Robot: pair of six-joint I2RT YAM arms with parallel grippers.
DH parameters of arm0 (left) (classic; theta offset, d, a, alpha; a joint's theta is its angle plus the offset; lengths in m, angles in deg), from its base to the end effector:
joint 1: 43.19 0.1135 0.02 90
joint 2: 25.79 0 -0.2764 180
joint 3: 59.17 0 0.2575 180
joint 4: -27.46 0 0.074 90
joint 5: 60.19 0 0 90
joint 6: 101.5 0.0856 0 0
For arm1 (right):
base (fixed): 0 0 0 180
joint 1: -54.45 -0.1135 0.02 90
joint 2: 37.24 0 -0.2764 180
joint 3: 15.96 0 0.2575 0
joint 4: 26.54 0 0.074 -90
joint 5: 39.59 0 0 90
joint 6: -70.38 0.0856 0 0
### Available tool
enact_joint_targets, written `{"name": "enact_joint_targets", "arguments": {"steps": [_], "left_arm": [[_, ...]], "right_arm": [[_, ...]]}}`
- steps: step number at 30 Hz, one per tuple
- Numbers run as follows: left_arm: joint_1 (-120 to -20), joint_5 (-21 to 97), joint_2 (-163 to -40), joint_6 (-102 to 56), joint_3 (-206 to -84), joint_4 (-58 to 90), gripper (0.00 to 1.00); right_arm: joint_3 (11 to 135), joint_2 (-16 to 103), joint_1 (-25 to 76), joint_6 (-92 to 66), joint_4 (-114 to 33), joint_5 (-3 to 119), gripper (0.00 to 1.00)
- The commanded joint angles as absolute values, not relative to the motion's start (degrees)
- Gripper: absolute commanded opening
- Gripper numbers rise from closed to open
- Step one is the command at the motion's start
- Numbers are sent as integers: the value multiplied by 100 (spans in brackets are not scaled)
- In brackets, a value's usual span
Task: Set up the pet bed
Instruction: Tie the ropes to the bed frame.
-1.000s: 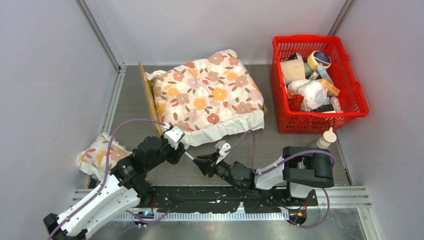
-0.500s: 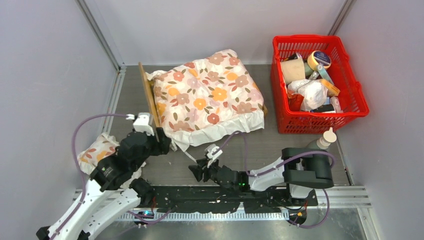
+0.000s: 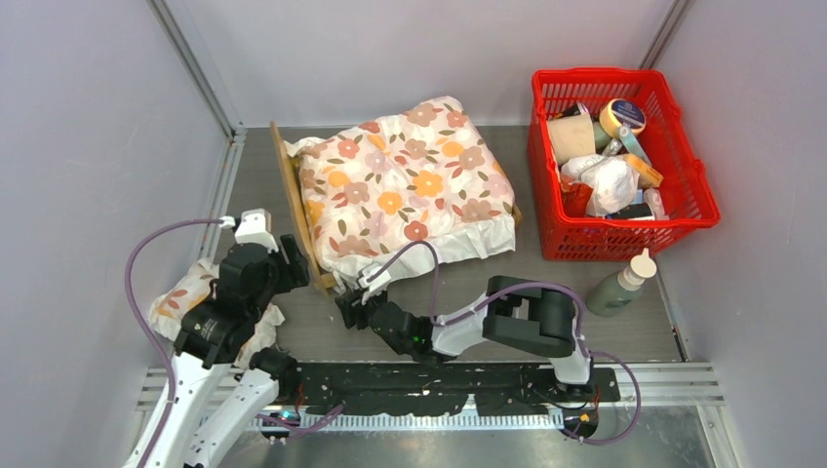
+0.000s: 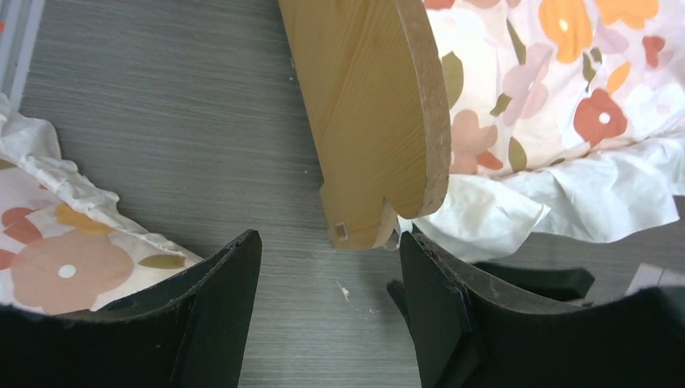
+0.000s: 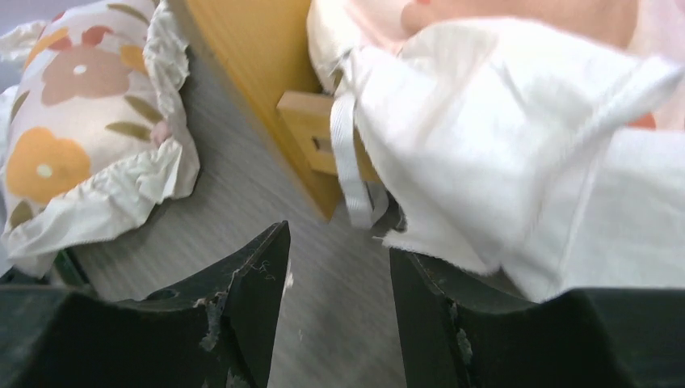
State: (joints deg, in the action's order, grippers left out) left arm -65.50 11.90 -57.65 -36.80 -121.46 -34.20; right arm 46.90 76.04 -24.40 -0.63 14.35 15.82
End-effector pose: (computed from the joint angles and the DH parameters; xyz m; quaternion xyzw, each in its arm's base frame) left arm 0.1397 -0.0289 0.3092 -0.0988 0.8584 -0.0715 0.4982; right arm 0.1319 0.4182 0.1450 -0.1973 0.7275 0.3157 0.5763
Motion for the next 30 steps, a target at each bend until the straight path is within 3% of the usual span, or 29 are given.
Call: {"name": "enact_joint_targets", "arguments": {"steps": [1,7,9,10,12,13,18,30], "left_arm": [[-6481,1554,-5711,-3612,-11938,-3261,67],[-6481,1607,-5536,-3783,-11703,-3212,67],[-6477,1657,-5524,-3793,-11745,-3277,67],[-6473,1712,-5523,-3830,-11766,-3313,67],[-6472,2045,-5495,-3903,-11792,-3330,67],[-6472,2180,-5458,-3923,-11787,-3324,67],[-6472,2291,-5256,-3929,-11645,-3145,67],[-6472,1882,-5605,-3708,-11629,-3257,67]], "right_arm": [[5322,7911,-2227,-126,1172,1476,55],[5781,8206,-2038,79,759,1526,52],[5803,8174,-2005,125,623,1539,37],[5740,8073,-2001,129,578,1537,23],[5548,7806,-2001,122,457,1519,9],[5471,7706,-2000,122,354,1477,7],[4853,6871,-1999,-49,86,1482,5],[4417,5856,-2017,-184,-1164,894,14]]}}
